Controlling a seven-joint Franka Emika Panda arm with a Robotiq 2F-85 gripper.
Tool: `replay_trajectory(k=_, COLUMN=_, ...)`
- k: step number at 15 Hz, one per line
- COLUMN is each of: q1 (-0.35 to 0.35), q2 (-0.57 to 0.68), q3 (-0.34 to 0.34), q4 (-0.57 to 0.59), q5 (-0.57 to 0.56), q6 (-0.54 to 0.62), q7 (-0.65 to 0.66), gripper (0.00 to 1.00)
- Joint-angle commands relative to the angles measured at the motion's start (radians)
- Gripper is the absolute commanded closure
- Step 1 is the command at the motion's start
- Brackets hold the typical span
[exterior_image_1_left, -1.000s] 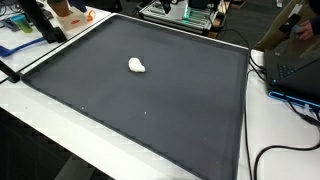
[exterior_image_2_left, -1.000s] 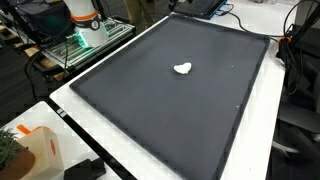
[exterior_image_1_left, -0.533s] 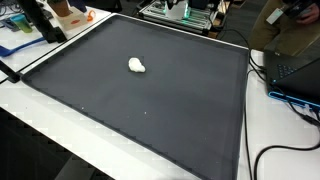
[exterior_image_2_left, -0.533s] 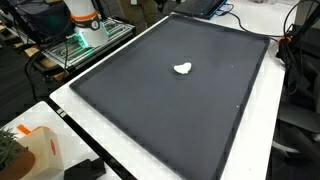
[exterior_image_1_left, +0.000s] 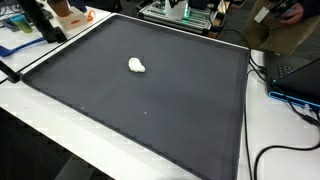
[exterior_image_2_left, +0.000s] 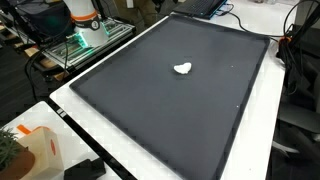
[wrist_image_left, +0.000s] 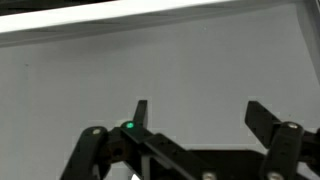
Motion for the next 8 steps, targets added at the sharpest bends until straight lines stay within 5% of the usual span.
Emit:
replay_trajectory(k=1, q1=-0.014, q2=-0.226, q3=0.018, q4=-0.244, q5=0.017, q6=0.035, q7=-0.093, gripper=0.0)
replay_trajectory(k=3, q1=-0.014, q2=-0.332, q3=0.02, q4=-0.346, q5=0.014, q6=0.054, q7=-0.135, gripper=0.0)
replay_trajectory(k=4, q1=-0.015, q2=-0.186, q3=0.024, q4=-0.199, q5=0.001, q6=0.001, q7=-0.09, gripper=0.0)
replay_trajectory(k=8, q1=-0.016, q2=-0.314, q3=0.025, q4=-0.31, q5=0.002, q6=0.019, q7=-0.119, gripper=0.0)
